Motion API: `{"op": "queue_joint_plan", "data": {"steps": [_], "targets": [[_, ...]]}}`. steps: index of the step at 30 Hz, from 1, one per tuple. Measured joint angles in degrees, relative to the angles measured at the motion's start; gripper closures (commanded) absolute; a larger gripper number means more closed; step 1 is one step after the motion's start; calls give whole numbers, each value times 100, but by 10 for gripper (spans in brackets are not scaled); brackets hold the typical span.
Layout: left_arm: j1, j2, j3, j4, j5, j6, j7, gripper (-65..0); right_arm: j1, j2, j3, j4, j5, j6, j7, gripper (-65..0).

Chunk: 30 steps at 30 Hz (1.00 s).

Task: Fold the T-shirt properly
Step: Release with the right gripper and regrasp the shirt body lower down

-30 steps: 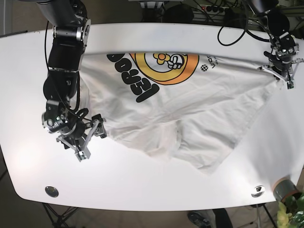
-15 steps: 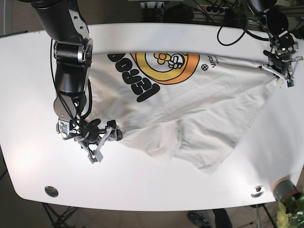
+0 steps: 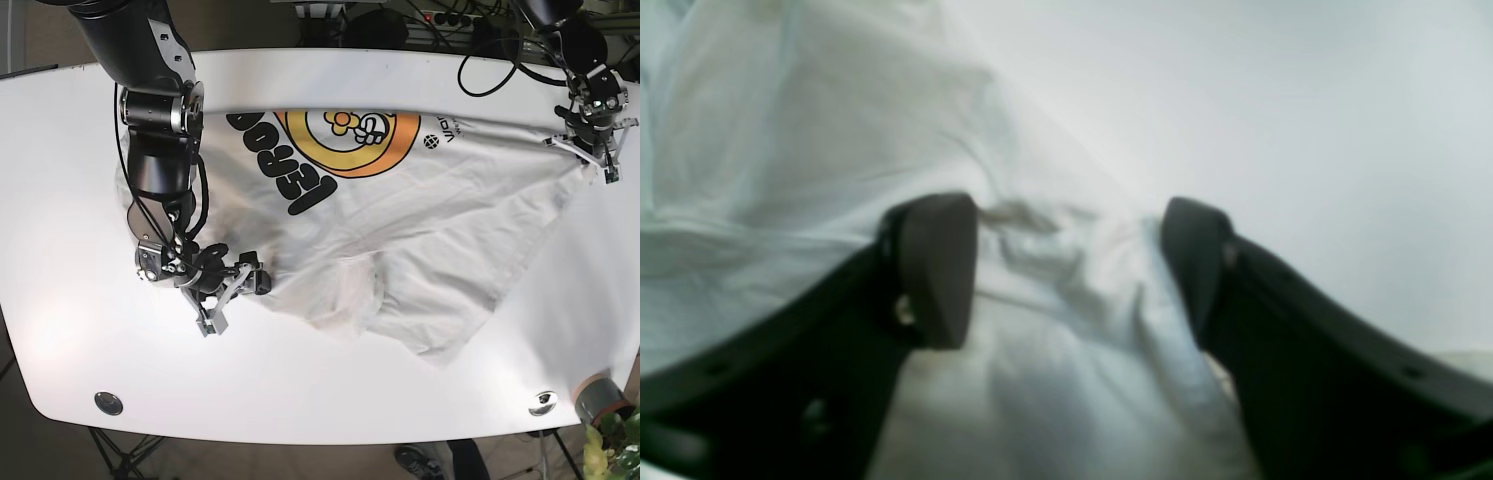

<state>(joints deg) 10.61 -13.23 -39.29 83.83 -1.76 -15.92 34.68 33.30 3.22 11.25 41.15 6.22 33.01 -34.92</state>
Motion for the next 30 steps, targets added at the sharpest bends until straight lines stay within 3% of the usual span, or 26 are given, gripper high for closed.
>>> {"op": "queue_joint_plan", "data": {"steps": [2,4,10,16,19,22,30], "targets": [[-2,0,0,0,-2,0,-2,0,-4,0,0,-44,-17,2,-2,-114],[-2,0,0,0,-2,0,-2,0,-17,-4,2,-46,-17,2,-4,-22],[-13,0,0,0,-2,0,-2,0,-70,-13,2,192,-20,4,-299,-84],[-20,-17,0,0,-2,-2,-2,0,-271,-7,7,1224,-2,4,-721,-76],[-39,-15,0,2,-2,0,0,0,-345,-2,7,1486,-20,7,-826,-24],[-46,-13,0,153,-4,-4,31,0,-511,-7,7,1764,2,4,-1010,-22],[-114,-24,59,623,-9,-22,4,0,-1305,-4,31,4079,-2,33,-1947,-22]]}}
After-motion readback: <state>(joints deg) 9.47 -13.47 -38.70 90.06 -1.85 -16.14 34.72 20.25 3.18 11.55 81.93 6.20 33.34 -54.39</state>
